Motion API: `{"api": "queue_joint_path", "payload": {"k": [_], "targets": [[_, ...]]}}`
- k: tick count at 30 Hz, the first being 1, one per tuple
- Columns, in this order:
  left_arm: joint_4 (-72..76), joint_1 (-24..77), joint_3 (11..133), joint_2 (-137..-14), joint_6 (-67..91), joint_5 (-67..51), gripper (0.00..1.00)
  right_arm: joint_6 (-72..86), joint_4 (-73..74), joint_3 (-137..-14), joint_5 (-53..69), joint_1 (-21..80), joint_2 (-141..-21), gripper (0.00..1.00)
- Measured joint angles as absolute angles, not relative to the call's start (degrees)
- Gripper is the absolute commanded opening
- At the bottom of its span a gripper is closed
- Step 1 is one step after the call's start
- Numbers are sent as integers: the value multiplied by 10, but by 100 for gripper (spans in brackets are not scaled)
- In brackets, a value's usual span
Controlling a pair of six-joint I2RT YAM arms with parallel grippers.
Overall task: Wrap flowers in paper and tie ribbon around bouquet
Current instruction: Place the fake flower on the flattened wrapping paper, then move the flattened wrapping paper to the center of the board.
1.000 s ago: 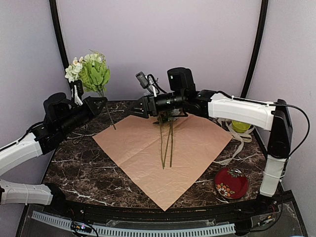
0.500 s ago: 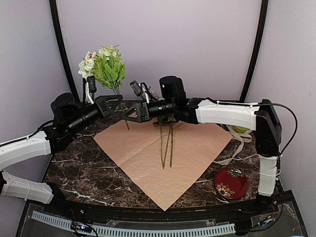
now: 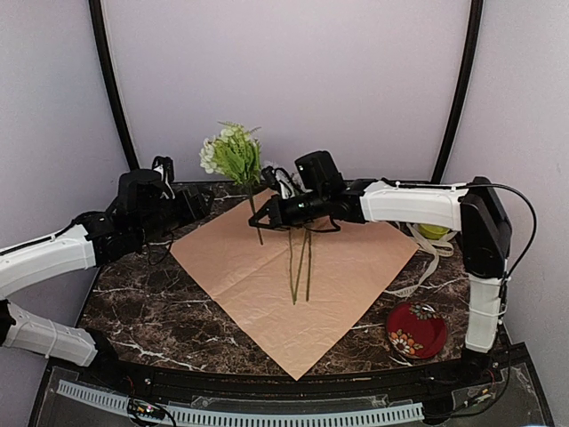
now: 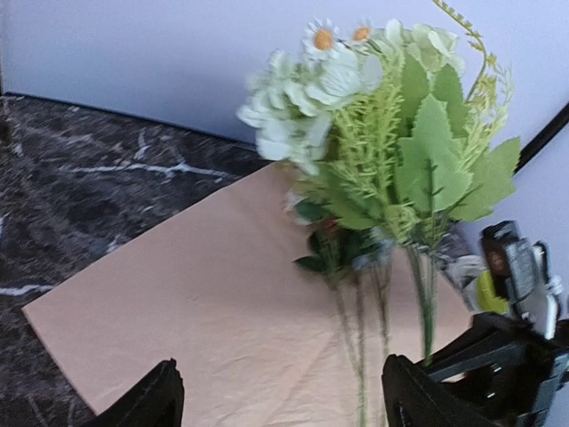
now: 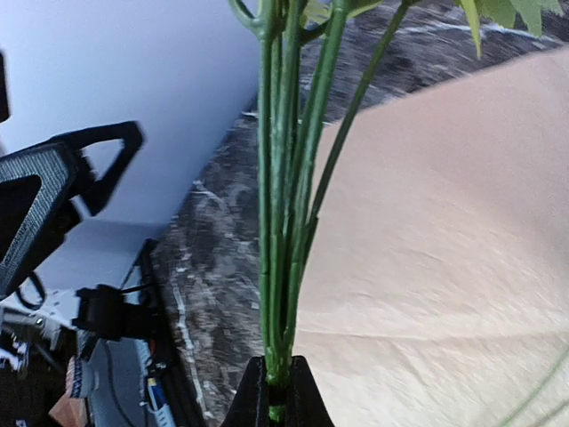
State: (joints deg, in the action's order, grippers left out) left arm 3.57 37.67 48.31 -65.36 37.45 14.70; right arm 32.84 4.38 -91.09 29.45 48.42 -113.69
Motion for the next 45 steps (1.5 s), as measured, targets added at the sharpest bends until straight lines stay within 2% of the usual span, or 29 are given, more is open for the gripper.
{"api": "queue_joint_path", "payload": {"k": [4,8,12,15,18,24,30,36,41,45], "targets": [[-61,367,485,-712,361,207,80,329,109,-888,239,457,-1141,0],[-132,349,485,-806,356,216,82,329,141,-888,205,449,-1164,0],[-170,311,485,-875,345,199,83,332,158,-888,188,449,-1192,14],[-179,285,485,-900,337,180,84,343,167,-888,175,448,-1205,30],[-182,267,485,-910,326,168,86,350,163,-880,166,445,-1205,36],[-182,242,493,-912,297,147,86,352,169,-859,152,444,-1185,41],[-182,188,513,-930,271,140,86,340,176,-829,143,431,-1096,42],[-181,143,542,-962,249,116,87,306,201,-761,99,339,-1005,46],[-171,122,563,-1001,237,53,85,271,238,-700,59,260,-1002,47],[-135,121,575,-1014,234,-9,83,255,254,-674,59,241,-1019,47]]}}
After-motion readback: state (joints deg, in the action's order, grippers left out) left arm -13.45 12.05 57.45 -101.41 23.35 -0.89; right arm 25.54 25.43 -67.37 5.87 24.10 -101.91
